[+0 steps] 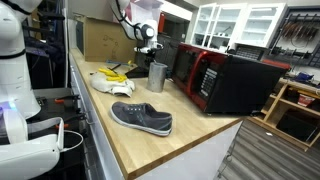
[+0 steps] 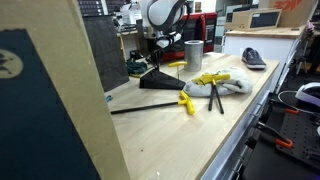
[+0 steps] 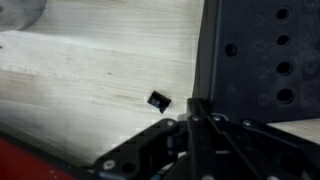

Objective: Remove one wrench from the black stand and put it on the counter.

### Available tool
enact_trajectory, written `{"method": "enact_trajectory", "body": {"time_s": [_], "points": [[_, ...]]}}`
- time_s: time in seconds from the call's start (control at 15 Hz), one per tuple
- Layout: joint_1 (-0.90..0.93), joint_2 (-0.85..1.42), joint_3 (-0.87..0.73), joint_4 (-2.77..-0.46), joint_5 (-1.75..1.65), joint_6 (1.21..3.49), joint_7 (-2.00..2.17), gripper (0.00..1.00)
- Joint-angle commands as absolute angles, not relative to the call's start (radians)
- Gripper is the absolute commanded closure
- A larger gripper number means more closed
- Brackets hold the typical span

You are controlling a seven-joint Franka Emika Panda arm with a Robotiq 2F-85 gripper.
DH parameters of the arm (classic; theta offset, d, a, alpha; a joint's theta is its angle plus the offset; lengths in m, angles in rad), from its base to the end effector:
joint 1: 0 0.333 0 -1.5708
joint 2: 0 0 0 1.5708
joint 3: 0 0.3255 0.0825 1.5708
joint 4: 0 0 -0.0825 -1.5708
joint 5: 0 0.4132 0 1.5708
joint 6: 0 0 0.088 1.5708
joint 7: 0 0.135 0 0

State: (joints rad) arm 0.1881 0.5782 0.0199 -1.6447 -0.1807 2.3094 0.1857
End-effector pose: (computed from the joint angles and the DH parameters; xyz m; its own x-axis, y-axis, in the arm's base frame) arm 0.7114 0.1412 0.2489 0.9850 0.1394 0.1021 0.1274 -0.9851 0.1153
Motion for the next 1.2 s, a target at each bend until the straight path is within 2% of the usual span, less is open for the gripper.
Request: {"method": "enact_trajectory", "body": {"time_s": [0.0,0.8,1.13], "points": [[0.188,0.558,0.03,-1.659,-0.158,2.257,0.168,1.0],[0.152,0.467,0.115,-1.763,-0.085,2.003,-0.078,1.0],[0.164,0.437,0.127,-1.808,-0.091,2.016,-0.092,1.0]]}}
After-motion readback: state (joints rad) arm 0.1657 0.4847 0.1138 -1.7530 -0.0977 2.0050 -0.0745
